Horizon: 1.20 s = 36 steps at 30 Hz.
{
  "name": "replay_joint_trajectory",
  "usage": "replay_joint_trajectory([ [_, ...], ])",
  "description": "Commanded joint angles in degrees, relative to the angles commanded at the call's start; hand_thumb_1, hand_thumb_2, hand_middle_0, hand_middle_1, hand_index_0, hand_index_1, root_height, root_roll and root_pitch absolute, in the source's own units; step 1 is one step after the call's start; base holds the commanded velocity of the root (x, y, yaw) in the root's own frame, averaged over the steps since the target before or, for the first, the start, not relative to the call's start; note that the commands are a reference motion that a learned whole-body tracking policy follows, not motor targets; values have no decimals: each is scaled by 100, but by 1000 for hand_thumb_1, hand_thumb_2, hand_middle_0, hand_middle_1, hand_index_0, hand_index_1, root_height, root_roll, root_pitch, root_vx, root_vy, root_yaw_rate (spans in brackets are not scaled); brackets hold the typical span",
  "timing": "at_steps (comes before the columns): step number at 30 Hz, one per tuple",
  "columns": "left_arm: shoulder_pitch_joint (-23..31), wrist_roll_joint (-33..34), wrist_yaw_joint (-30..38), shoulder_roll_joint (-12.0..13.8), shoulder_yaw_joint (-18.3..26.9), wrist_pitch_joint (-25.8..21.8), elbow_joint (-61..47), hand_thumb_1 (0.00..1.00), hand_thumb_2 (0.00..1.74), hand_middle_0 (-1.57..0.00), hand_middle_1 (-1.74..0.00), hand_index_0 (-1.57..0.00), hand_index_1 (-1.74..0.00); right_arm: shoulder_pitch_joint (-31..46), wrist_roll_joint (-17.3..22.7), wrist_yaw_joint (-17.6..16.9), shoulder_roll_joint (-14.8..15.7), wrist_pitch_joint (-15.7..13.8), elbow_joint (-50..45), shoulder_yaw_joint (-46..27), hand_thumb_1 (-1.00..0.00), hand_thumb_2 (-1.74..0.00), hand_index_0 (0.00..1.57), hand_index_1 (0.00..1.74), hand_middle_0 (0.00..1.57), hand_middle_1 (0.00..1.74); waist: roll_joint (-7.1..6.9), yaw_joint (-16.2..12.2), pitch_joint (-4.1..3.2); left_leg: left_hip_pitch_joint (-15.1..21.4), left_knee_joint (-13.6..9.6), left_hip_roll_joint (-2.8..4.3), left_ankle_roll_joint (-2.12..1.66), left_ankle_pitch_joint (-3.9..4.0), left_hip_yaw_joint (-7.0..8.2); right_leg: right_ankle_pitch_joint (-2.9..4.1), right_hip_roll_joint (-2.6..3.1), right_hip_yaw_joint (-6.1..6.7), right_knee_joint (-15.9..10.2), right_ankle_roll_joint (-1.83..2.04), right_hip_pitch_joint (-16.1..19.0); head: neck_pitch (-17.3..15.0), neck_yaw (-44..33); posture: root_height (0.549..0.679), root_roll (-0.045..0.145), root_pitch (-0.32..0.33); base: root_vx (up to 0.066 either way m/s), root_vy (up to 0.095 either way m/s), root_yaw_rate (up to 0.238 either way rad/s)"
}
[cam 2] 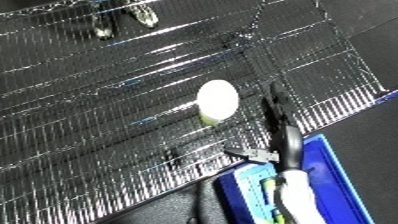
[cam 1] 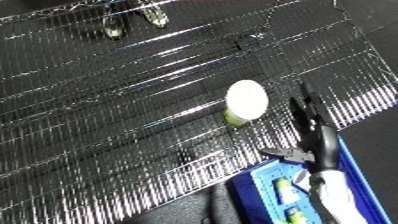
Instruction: Pick up the object and place it into the box
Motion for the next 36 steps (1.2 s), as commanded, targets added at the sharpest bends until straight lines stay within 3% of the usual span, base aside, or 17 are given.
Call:
replay_joint_trajectory([
  [8,-215,40,79,31,-63,9,65,1000,1740,-1570,-1740,-1570,-1740,-493,142,105,-72,-5,423,131,0,0,0,0,0,0,37,124,0,-205,-8,-18,11,18,-28,47,-25,-52,51,16,-222,247,53,638,65,96,-27,-15,63],
  [17,-471,-58,230,105,-180,34,99,1000,1740,-1570,-1740,-1570,-1740,-1028,270,208,-212,-116,1075,346,0,0,0,0,0,0,114,212,0,-388,60,-55,36,-10,-61,50,-56,-78,157,26,-434,469,216,634,62,114,-19,5,49],
  [19,-524,-100,263,119,-213,27,106,1000,1740,-1570,-1740,-1570,-1740,-1185,282,230,-257,-112,1245,418,-150,-261,235,261,235,261,139,233,0,-432,78,-65,46,-23,-68,40,-61,-78,191,21,-493,506,264,633,61,119,-13,15,28],
  [21,-555,-123,280,121,-236,32,111,1000,1740,-1570,-1740,-1570,-1740,-1280,276,227,-279,-113,1349,468,-250,-435,393,435,393,435,153,248,0,-455,89,-71,51,-30,-71,35,-64,-76,205,16,-519,522,316,632,62,121,-9,15,30],
  [22,-555,-123,280,121,-236,32,111,1000,1740,-1570,-1740,-1570,-1740,-1280,276,227,-279,-113,1349,468,-250,-435,393,435,393,435,153,248,0,-455,89,-71,51,-30,-71,35,-64,-76,205,16,-519,522,316,632,62,121,-10,14,34],
  [23,-586,-147,298,126,-266,39,111,1000,1740,-1570,-1740,-1570,-1740,-1377,273,200,-297,-114,1456,520,-350,-609,549,609,549,609,169,264,0,-475,96,-78,57,-34,-76,30,-65,-76,220,11,-544,584,359,632,62,123,-16,10,45],
  [27,-623,-192,329,139,-316,19,108,1000,1740,-1570,-1740,-1570,-1740,-1528,303,133,-320,-129,1629,596,-550,-957,864,957,864,957,202,290,0,-511,94,-94,70,-37,-88,15,-64,-82,253,0,-598,648,397,631,61,129,-22,7,33],
  [36,-655,-265,309,158,-347,-15,94,1000,1740,-1570,-1740,-1570,-1740,-1692,284,-13,-350,-122,1820,667,-550,-957,864,957,864,957,220,309,0,-464,22,-123,82,-27,-93,-2,-38,-100,229,-28,-576,721,520,632,61,131,-29,9,7],
])
